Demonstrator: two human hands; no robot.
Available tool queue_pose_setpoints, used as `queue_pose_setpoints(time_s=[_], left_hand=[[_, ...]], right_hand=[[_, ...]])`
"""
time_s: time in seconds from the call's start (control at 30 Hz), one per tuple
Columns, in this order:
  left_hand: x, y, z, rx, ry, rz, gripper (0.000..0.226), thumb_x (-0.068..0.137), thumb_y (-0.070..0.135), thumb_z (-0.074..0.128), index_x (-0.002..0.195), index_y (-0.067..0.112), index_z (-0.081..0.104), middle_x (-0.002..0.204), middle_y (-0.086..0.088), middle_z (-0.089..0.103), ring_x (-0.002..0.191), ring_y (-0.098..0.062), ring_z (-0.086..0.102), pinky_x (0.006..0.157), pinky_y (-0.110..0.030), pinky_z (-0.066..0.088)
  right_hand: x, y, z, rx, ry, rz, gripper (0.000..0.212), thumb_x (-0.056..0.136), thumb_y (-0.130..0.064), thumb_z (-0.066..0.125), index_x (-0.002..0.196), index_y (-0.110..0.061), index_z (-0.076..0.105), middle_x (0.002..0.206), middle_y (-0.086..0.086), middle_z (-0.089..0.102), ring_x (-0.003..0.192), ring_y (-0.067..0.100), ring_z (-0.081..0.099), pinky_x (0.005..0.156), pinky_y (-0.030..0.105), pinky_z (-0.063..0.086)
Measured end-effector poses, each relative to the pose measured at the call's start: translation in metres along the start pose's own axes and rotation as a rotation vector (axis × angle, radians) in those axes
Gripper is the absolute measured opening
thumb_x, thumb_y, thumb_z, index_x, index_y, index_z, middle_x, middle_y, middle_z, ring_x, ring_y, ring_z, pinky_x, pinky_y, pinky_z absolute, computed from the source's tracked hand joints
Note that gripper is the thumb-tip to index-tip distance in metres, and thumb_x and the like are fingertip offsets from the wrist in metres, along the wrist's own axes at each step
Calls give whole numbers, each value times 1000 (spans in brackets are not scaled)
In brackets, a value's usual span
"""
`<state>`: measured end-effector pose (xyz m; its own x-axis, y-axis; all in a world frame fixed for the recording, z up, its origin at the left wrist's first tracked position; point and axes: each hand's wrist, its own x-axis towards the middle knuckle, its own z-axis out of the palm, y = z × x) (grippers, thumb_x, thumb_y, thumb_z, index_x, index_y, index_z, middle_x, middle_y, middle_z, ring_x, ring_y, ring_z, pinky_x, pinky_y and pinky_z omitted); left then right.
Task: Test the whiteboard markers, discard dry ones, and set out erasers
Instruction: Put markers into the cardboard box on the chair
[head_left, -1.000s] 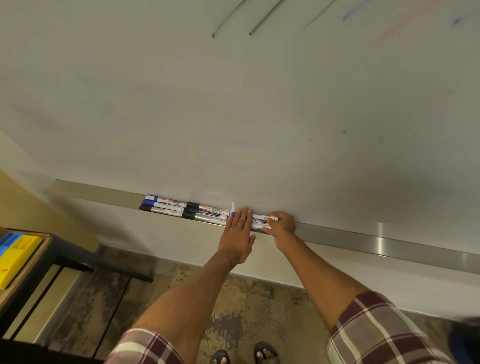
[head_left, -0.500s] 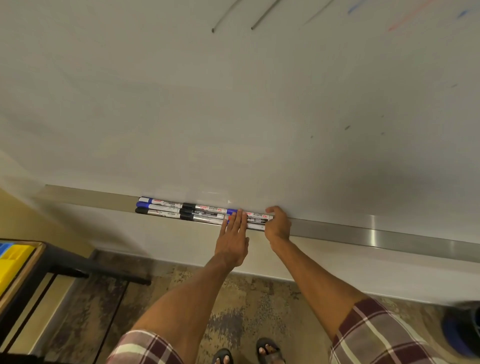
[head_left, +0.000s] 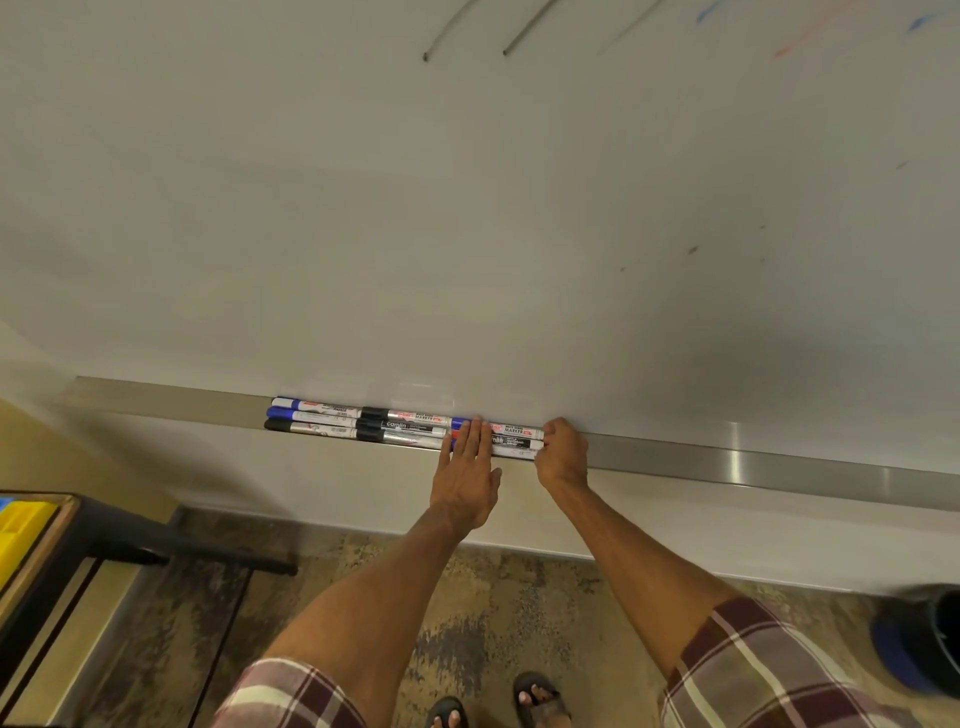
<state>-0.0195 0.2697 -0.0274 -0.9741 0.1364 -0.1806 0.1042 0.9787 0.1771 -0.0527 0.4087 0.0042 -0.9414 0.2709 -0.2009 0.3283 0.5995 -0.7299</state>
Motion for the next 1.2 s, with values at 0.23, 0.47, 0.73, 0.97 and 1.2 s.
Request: queue_pose_setpoints(time_s=[0.23, 0.47, 0.73, 0.97, 1.2], left_hand=[[0, -1, 1, -26, -7, 13, 66, 105, 38, 24, 154, 8, -9, 162, -9, -13, 149, -24, -13, 122, -40, -5], [-1, -2, -1, -34, -13, 23, 68, 105, 36, 28, 153, 8, -11, 161, -10, -15, 149, -24, -14, 120, -38, -9], [-5, -12, -15, -106, -16, 63, 64, 106, 30, 29, 154, 7, -6, 162, -10, -11, 149, -24, -10, 121, -36, -6], [-23, -40, -27, -48, 13, -50, 62, 106, 40, 21, 155, 11, -3, 163, -6, -4, 150, -22, -7, 119, -40, -6], [-54, -81, -52, 4, 71, -271, 65, 104, 48, 13, 155, 12, -5, 163, -4, -8, 149, -23, -12, 119, -47, -10]], right_hand=[[-3, -1, 1, -47, 13, -40, 13, 88, 5, 49, 94, -7, 51, 102, 17, 56, 86, 23, 57, 68, 21, 48], [-4, 4, 3, -123, 11, -108, 11, 96, 0, 38, 92, -7, 45, 90, 7, 47, 82, 18, 60, 52, 11, 46], [-19, -5, 1, -320, 33, -198, 28, 89, -9, 58, 115, -4, 48, 113, 14, 53, 103, 26, 53, 83, 34, 51], [-35, -22, 21, -599, -87, -523, 48, 93, -31, 57, 135, -14, 40, 134, 7, 49, 119, 21, 47, 103, 32, 38], [-45, -56, 52, -603, -131, -929, 51, 95, -40, 48, 135, -8, 45, 132, 12, 52, 119, 30, 48, 101, 42, 39]])
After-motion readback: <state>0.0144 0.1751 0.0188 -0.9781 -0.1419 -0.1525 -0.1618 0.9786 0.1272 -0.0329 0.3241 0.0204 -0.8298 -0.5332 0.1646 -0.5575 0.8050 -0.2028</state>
